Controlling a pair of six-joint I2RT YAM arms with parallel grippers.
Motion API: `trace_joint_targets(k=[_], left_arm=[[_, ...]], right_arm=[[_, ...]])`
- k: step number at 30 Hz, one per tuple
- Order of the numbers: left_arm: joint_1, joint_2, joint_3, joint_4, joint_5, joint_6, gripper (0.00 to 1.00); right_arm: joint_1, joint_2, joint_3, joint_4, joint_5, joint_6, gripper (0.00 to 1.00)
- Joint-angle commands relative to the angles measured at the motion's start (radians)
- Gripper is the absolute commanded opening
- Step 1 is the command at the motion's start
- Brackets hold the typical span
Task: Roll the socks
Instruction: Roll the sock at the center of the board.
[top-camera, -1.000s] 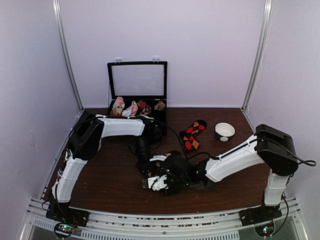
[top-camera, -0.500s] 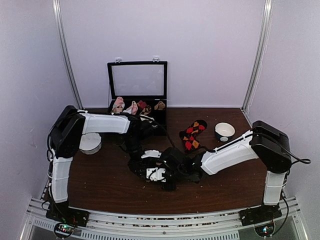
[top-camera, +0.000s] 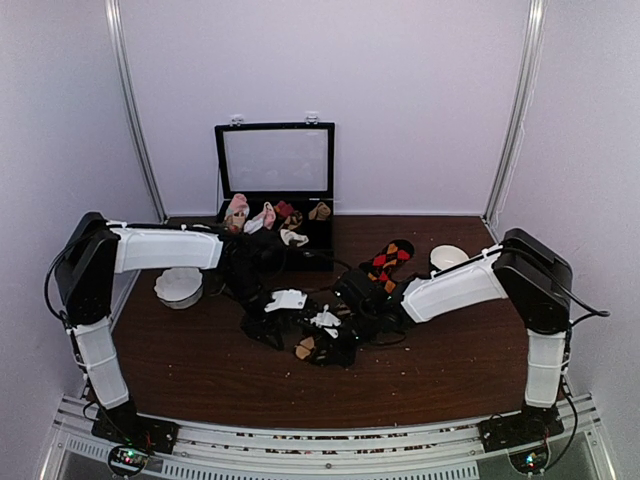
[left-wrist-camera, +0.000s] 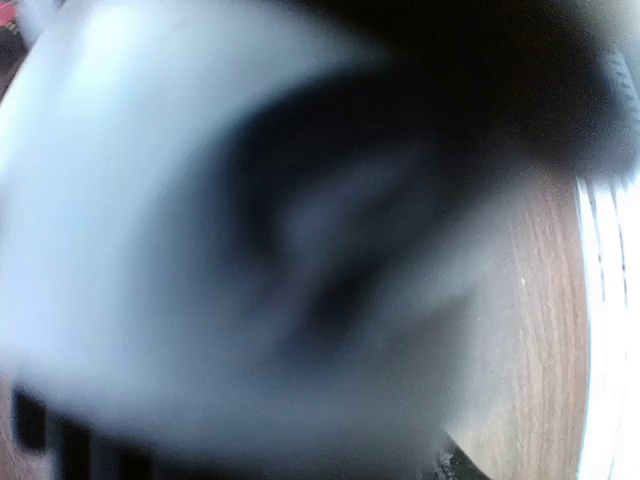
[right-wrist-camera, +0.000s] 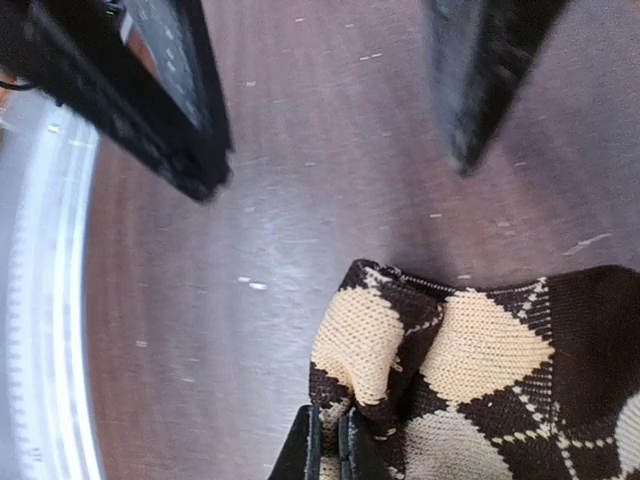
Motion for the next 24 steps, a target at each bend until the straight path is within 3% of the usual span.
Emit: trace_joint_targets(k=[1, 6, 11, 17, 24], left_arm=[[-0.031, -0.029, -0.043, 0.062, 0.028, 0.035, 0.50], [-0.070, -0.019, -0.056, 0.095, 0.024, 0.044, 0.50], [-0.116, -0.005, -0.062, 0.129, 0.004, 0.065, 0.48], [-0.125, -0.028, -0.062, 0.153, 0.020, 0.037, 0.47], [0.096, -0.054, -0.076, 0.198, 0.174, -0.184, 0.52]], right_arm=[[-0.050, 0.086, -0.005, -0.128, -0.269, 0.200, 0.00], [-0.085, 0.159, 0.008, -0.149, -0.319, 0.302, 0.00], [-0.137, 0.158, -0.080, 0.019, -0.319, 0.480, 0.00], [-0.157, 0.160, -0.100, -0.001, -0.238, 0.481, 0.00], [-0.154, 0.120, -0.095, -0.127, -0.107, 0.327, 0.00]])
